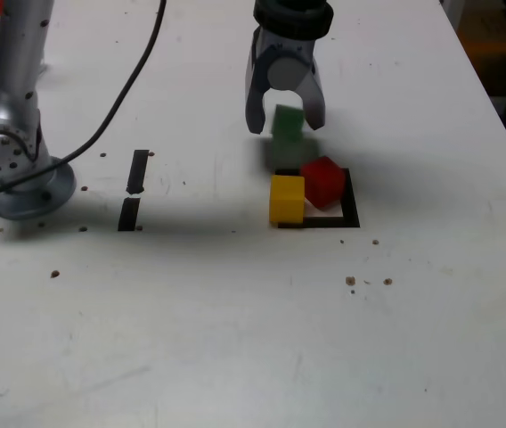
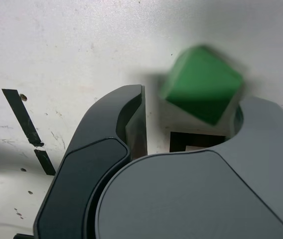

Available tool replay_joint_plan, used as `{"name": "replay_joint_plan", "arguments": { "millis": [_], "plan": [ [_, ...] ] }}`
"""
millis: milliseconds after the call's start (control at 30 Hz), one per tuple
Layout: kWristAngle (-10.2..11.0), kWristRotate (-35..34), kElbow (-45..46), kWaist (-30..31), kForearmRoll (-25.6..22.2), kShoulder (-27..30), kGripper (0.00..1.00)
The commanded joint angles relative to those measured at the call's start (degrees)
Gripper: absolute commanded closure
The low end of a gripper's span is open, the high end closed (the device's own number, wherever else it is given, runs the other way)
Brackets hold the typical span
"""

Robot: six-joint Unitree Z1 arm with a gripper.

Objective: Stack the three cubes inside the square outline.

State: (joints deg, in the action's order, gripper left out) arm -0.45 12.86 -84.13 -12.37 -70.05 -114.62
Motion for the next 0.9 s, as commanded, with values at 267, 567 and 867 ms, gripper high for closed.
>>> {"name": "replay_joint_plan", "arguments": {
  "millis": [267, 567, 867],
  "plan": [
    [0.1, 0.2, 0.9, 0.3, 0.4, 2.4, 0.2],
    [-0.8, 0.5, 1.2, 5.7, -0.6, 8.5, 0.2],
    [-2.9, -3.0, 3.3, 15.3, -1.2, 11.8, 0.2]
  ]
}}
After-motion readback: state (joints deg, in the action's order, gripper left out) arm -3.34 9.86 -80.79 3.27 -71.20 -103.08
